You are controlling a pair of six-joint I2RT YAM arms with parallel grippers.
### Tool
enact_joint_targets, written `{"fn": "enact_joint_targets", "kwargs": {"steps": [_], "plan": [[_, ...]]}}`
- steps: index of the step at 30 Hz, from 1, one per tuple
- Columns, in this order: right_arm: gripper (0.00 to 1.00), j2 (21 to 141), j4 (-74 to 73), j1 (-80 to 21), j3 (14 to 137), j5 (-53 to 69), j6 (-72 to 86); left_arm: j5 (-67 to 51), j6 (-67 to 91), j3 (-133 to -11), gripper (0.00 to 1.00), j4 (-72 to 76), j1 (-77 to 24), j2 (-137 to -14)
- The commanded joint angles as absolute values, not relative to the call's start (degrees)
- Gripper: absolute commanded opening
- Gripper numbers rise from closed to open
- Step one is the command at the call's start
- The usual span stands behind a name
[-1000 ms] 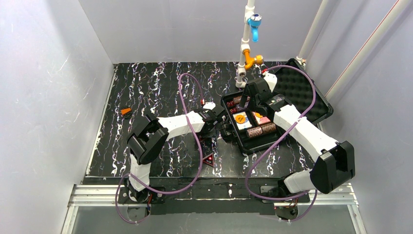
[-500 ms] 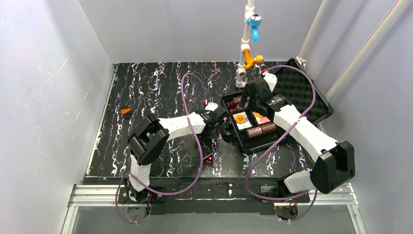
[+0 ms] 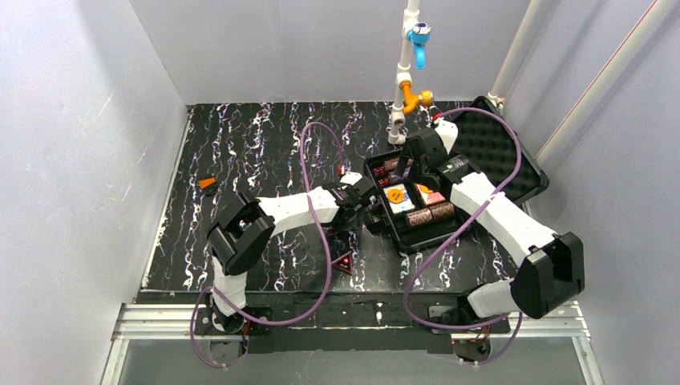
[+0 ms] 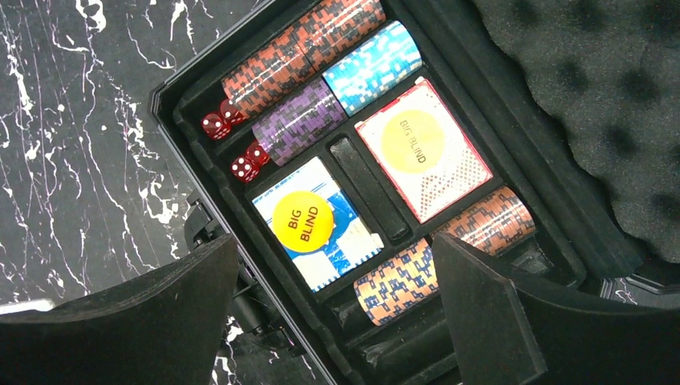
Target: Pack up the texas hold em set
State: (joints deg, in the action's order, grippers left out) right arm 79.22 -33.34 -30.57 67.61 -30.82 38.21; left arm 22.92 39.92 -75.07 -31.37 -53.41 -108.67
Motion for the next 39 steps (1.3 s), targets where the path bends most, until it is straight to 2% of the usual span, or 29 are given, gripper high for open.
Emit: {"fn": "enact_joint_targets", "kwargs": {"steps": [1,12,25,39], "plan": [[0.98,76.7,-35.0,-30.9,71.2,-34.3,41.1,22.5,40.2,-77.8,0.43,-33.1,-53.8,-104.0],[0.98,74.7,-42.2,-30.9,78.6,-41.8,49.0,19.2,43.8,-86.0,0.43,-33.5,-54.7,-105.7],[0.98,70.6,-44.7,-30.9,80.3,-44.5,52.2,16.7,49.3,-99.8,0.4,-35.3,-54.8,-115.3],[0.98,69.1,-45.1,-30.9,79.5,-44.7,52.1,14.4,52.7,-111.0,0.19,-35.5,-54.8,-123.3]]}}
